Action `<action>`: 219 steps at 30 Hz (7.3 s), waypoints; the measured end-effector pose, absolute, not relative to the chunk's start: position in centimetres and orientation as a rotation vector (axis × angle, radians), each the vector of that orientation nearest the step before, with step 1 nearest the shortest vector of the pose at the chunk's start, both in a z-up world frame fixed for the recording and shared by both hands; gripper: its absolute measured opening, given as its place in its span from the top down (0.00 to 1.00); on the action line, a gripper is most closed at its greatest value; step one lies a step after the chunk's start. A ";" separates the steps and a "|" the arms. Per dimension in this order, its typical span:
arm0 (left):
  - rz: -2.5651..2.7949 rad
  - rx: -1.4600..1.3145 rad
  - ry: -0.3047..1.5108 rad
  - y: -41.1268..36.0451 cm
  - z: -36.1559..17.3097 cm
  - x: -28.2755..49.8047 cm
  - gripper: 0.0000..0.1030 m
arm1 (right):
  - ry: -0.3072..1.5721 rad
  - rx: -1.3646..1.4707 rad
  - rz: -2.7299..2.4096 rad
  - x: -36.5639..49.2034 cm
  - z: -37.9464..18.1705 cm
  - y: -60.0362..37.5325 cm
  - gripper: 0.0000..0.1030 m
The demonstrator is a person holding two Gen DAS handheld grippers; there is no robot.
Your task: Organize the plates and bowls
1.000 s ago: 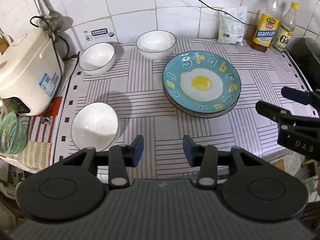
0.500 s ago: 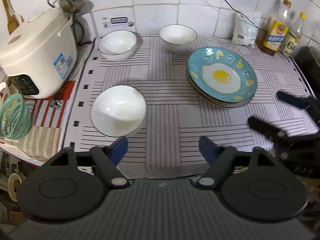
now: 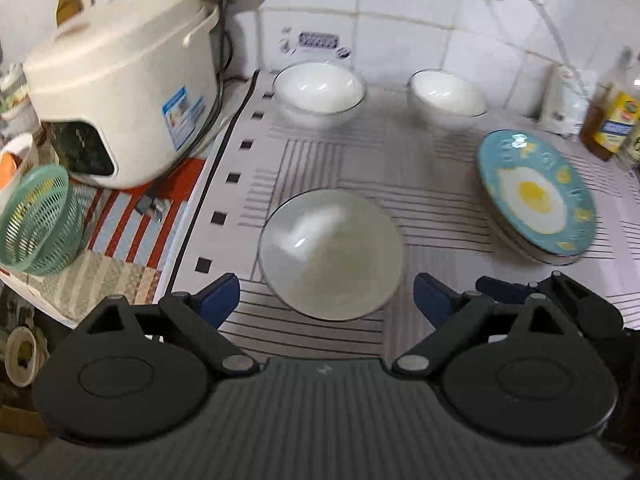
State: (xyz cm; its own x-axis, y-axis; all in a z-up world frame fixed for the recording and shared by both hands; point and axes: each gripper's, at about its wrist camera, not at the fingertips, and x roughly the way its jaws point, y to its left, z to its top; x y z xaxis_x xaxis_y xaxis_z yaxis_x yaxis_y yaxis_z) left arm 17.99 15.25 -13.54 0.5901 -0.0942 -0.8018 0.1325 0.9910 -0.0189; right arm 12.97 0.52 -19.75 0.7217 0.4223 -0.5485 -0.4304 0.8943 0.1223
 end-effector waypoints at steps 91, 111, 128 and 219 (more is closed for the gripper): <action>-0.145 -0.090 0.857 9.5 -11.4 26.4 0.56 | 0.500 0.216 0.155 21.3 -12.3 -15.0 0.22; -0.269 -0.188 0.949 5.1 -16.9 40.2 0.58 | 0.613 0.370 0.094 32.7 -17.5 -14.0 0.28; -0.324 -0.185 0.995 3.5 -19.9 44.2 0.78 | 0.708 0.309 -0.093 37.2 -19.1 -15.3 0.76; -0.227 -0.212 1.003 17.0 -16.7 28.3 0.84 | 0.628 -0.209 0.187 24.9 -17.3 0.7 0.82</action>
State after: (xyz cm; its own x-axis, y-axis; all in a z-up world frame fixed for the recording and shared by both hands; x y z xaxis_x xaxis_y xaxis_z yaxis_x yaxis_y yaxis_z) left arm 28.26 17.02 -16.67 0.5183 -0.2843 -0.8065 0.0910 0.9561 -0.2785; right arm 24.87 0.70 -17.28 0.7940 0.1092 -0.5981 -0.2354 0.9622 -0.1368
